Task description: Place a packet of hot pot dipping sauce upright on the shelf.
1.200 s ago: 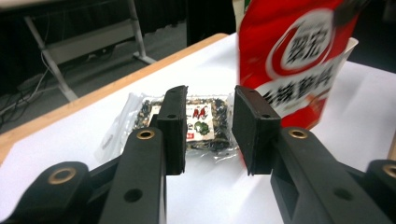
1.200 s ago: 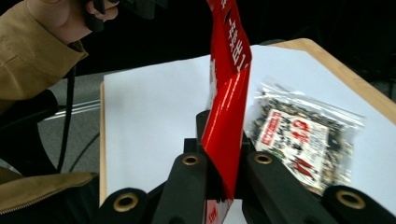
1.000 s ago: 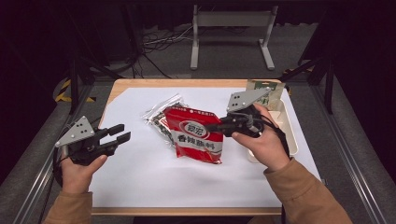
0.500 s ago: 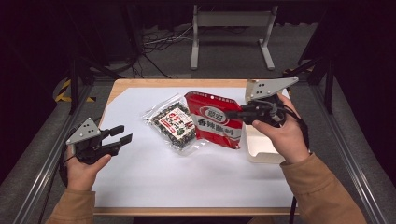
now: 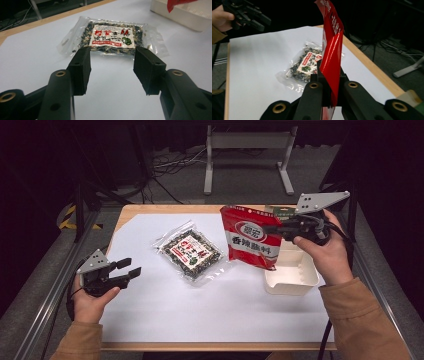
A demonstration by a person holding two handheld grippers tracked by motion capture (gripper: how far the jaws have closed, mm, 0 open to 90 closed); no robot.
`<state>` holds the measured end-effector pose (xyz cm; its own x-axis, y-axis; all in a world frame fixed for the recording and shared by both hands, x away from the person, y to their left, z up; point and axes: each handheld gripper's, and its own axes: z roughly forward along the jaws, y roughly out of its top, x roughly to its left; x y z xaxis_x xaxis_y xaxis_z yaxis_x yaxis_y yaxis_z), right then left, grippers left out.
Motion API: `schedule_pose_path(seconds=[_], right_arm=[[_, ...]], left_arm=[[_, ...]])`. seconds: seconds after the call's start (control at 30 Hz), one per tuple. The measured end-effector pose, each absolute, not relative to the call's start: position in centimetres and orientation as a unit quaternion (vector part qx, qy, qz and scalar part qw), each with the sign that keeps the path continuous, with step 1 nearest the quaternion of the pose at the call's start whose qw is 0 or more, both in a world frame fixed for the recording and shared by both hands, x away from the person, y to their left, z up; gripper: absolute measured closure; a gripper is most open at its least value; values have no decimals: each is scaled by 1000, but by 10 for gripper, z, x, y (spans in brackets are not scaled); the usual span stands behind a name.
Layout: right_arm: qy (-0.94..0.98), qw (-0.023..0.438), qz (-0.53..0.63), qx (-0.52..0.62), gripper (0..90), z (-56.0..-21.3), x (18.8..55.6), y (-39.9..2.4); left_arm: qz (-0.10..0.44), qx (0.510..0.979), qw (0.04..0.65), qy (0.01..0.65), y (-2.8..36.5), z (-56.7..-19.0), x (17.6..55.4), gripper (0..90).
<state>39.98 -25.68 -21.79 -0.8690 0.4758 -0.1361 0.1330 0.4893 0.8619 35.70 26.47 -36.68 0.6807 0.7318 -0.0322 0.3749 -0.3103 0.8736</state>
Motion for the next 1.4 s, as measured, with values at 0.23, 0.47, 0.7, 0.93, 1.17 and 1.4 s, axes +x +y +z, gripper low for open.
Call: schedule_pose_path(seconds=[0.23,0.47,0.7,0.93,1.17,1.4], right_arm=[[841,205,468,178,884,-212,407,-273],[837,223,465,183,884,-209,415,-290],[832,241,463,186,885,-207,422,-306],[830,255,462,183,886,-206,429,-324],[827,262,463,181,885,-206,436,-335],[830,267,453,186,886,-208,443,-347]], left_arm=[[185,789,462,359,263,-375,360,472],[192,788,455,369,264,-383,362,435],[189,782,454,383,266,-388,359,407],[185,786,446,386,267,-395,360,387],[176,788,444,388,265,-398,360,383],[175,792,444,381,264,-401,361,382]])
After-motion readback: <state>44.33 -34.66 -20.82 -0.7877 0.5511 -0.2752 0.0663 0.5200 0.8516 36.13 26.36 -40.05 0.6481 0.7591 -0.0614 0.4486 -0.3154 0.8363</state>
